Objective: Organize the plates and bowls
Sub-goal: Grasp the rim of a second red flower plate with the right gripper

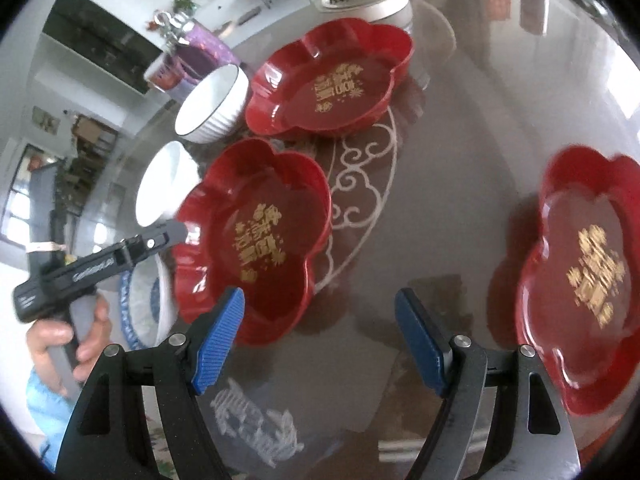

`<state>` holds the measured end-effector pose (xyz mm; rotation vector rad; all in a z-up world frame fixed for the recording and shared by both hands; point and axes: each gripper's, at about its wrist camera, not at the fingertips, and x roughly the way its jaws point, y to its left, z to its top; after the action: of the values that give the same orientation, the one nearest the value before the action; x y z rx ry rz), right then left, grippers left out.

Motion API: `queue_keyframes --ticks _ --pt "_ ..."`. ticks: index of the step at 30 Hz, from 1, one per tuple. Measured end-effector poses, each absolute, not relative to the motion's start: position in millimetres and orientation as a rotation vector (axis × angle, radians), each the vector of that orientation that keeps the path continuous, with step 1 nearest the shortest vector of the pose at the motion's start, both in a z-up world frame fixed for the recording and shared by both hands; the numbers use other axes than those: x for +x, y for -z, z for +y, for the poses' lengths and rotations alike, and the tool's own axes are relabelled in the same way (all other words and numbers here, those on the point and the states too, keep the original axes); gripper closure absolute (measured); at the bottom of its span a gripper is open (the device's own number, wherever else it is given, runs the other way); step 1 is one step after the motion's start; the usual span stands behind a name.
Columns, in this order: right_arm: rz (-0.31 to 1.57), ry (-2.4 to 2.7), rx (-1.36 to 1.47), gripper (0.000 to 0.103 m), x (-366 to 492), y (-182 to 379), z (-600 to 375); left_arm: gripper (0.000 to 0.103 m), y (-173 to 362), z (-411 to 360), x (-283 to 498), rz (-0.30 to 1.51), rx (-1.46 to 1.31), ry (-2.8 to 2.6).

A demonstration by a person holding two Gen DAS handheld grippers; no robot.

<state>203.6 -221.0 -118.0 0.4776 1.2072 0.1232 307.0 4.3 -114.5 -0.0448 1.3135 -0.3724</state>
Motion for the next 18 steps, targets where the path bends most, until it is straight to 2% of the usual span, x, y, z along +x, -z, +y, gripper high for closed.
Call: queue_keyframes --ticks 6,7,8,9,10,12,14,18 --pt "1.216 -0.131 0.407 0.024 225 139 -206 0.046 125 -6 310 1.33 -0.054 0.373" --pt "1.219 -0.135 0.404 0.03 226 142 -204 0.048 128 -7 311 1.334 -0.054 0.369" --pt "1.223 -0.146 0.404 0.048 226 145 -202 0.049 130 -7 311 1.337 -0.054 0.364" --pt "1.241 -0.165 0.408 0.057 227 149 -199 0.052 132 -8 311 1.341 -0.053 0.357" --pt "1.253 -0.18 0.416 0.065 228 153 -197 0.055 132 -9 311 1.33 -0.043 0.35" --pt "1.232 -0.177 0.394 0.074 227 152 -194 0.062 135 -11 312 1.331 -0.032 0.334" --pt "1.235 -0.162 0.368 0.093 225 153 -194 0.067 136 -11 311 1.324 -0.025 0.315" --pt "1.185 -0.158 0.332 0.093 205 141 -196 0.068 125 -9 293 1.284 -0.04 0.328"
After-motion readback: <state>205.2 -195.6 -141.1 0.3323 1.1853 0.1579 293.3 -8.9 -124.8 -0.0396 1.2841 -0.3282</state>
